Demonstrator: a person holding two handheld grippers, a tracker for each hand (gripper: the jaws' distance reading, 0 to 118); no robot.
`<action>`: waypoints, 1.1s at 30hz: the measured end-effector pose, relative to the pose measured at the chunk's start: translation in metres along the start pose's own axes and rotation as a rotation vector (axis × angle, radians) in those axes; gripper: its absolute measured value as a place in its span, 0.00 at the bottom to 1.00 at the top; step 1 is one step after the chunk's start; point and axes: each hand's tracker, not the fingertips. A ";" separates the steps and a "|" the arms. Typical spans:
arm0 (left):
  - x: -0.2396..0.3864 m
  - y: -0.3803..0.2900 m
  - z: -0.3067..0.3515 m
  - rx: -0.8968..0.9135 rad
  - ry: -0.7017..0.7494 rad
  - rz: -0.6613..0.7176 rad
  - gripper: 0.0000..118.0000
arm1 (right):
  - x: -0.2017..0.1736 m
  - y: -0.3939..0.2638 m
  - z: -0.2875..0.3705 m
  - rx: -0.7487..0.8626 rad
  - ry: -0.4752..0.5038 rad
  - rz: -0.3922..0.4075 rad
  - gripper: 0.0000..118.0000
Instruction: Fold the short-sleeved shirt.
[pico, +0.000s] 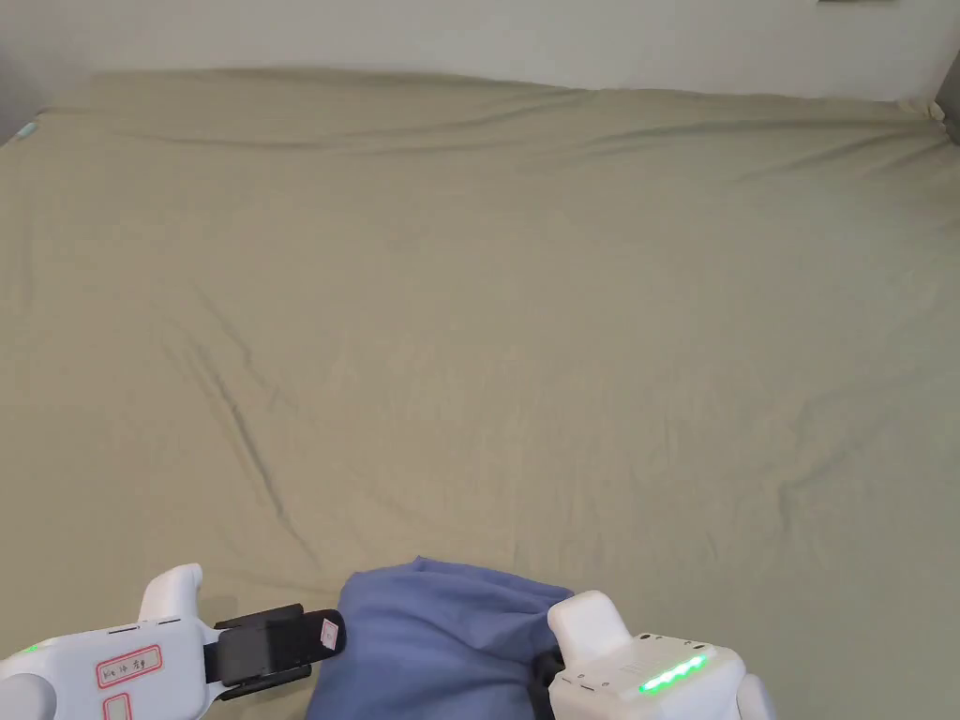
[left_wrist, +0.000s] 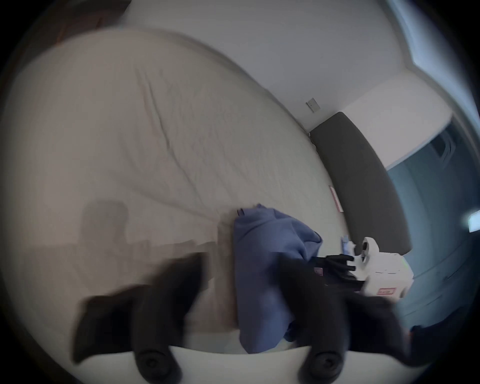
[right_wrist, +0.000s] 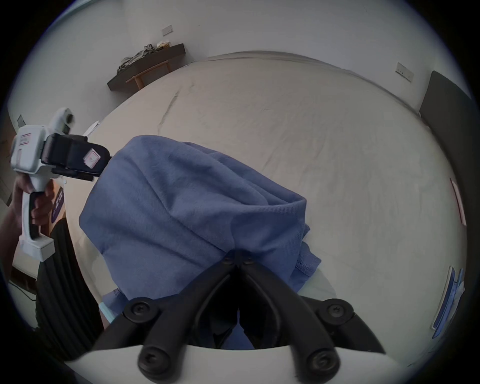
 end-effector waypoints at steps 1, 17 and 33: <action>-0.003 0.002 -0.008 -0.031 -0.034 0.023 0.98 | 0.001 0.000 0.000 0.000 0.006 0.005 0.01; 0.032 -0.015 -0.105 -0.232 -0.135 0.116 0.28 | 0.010 0.005 0.012 0.015 0.031 -0.047 0.02; 0.045 0.000 0.019 -0.054 0.326 -0.305 0.28 | -0.031 0.088 0.161 0.602 -0.406 0.121 0.02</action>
